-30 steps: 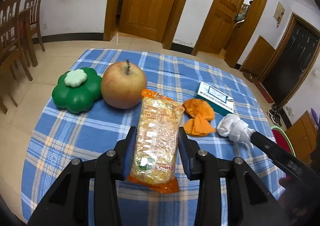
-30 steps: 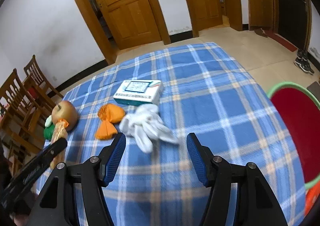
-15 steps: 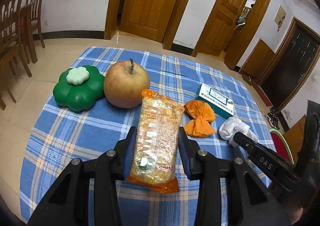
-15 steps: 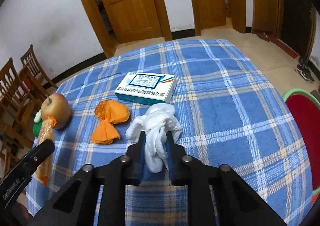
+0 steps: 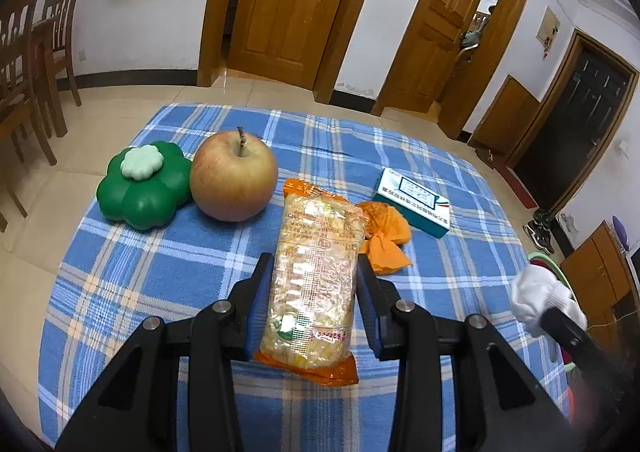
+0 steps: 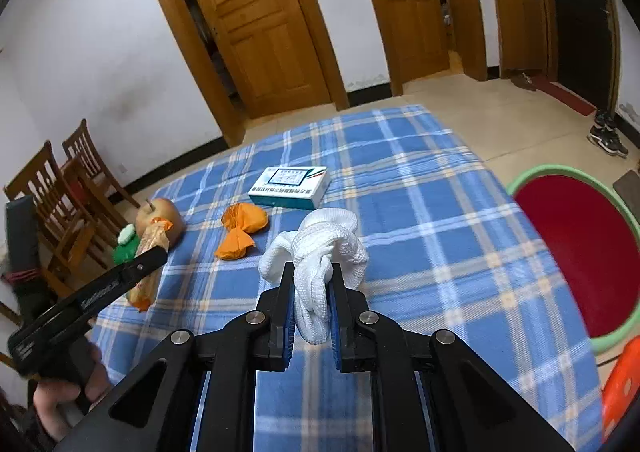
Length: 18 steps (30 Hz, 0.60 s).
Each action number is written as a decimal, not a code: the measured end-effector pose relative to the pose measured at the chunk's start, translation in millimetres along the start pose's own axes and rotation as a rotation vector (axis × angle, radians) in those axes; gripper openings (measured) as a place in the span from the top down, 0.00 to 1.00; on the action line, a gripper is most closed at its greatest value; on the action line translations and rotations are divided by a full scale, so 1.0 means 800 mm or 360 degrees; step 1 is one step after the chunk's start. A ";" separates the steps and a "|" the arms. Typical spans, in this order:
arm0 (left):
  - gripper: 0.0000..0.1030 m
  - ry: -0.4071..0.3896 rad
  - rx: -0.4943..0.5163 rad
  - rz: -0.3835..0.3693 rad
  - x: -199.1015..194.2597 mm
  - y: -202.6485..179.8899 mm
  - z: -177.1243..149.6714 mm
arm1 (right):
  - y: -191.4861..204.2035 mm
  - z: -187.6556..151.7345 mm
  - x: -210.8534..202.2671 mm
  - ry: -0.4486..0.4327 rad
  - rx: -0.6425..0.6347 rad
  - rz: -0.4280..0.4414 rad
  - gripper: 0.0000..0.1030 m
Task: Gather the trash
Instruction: 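Carry the snack bag and white cloth over the red bin with both tools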
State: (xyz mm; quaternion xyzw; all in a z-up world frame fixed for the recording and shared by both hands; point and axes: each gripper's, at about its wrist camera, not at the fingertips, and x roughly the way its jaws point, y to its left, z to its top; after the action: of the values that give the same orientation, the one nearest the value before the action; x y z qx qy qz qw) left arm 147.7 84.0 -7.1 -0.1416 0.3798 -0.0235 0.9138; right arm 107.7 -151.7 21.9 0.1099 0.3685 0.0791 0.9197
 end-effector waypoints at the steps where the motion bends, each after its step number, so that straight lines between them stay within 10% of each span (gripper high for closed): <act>1: 0.61 0.0001 0.0000 -0.0012 -0.003 -0.003 0.000 | -0.003 0.000 -0.005 -0.0010 0.0009 0.0002 0.87; 18: 0.61 -0.0061 0.0114 -0.0135 -0.071 -0.089 -0.015 | -0.072 -0.013 -0.093 -0.0156 0.0152 0.0009 0.87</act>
State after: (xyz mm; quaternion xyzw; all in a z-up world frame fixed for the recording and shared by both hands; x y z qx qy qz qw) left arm 103.5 21.5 44.0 -0.1251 0.3549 -0.0732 0.9236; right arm 51.3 -222.4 48.9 0.1583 0.3262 0.0585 0.9301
